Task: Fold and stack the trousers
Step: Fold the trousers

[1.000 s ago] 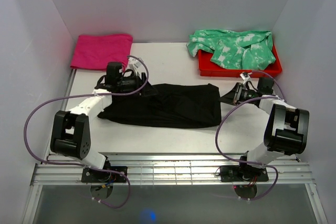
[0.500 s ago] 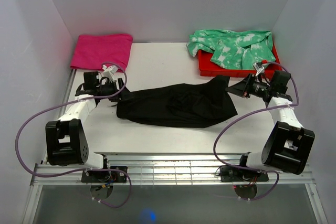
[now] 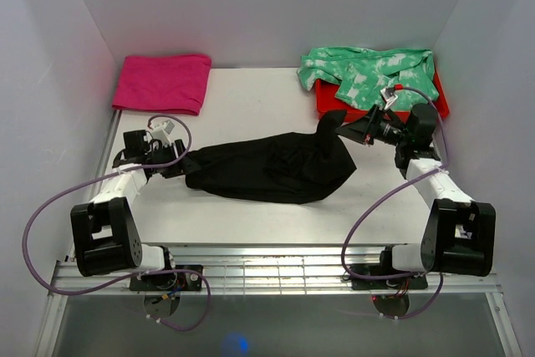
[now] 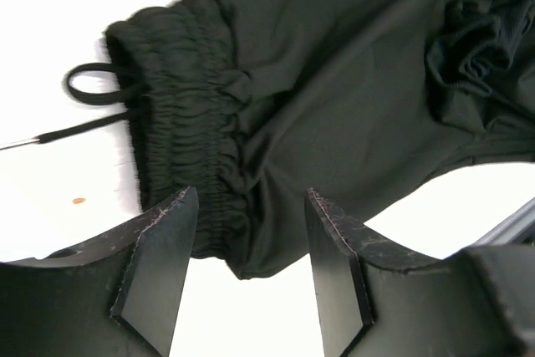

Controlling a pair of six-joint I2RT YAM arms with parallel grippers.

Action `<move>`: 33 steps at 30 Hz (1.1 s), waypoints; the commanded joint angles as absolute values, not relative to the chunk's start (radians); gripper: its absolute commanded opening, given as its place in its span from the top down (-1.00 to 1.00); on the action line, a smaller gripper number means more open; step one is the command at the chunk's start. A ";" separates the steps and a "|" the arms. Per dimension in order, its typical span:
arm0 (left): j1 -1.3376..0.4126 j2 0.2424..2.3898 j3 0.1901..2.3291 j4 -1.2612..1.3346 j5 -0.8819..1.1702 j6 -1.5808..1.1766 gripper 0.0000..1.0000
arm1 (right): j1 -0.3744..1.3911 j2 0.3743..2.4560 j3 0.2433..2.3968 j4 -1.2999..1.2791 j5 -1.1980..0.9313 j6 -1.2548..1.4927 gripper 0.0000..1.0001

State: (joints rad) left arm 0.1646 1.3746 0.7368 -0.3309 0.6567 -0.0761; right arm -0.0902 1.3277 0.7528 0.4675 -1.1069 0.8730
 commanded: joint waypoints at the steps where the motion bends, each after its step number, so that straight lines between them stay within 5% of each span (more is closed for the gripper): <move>1: 0.205 1.333 0.715 -0.265 0.666 -0.094 -0.28 | -0.026 1.351 0.824 0.612 -1.003 0.971 0.85; 13: 0.212 1.555 0.713 -0.169 0.773 -0.109 0.18 | 0.265 1.561 0.995 0.692 -0.848 1.025 0.84; 21: 0.212 1.620 0.690 -0.140 0.853 -0.115 0.70 | 0.432 1.733 1.193 0.571 -0.787 0.939 0.85; 33: 0.190 1.641 0.687 -0.167 0.885 -0.081 1.00 | 0.633 2.018 1.463 0.476 -0.727 0.884 0.85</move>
State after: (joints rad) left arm 0.2062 1.6321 0.7033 -0.1493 0.8680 -0.1081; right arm 0.6041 1.9926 1.3918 0.4835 -0.7506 0.9123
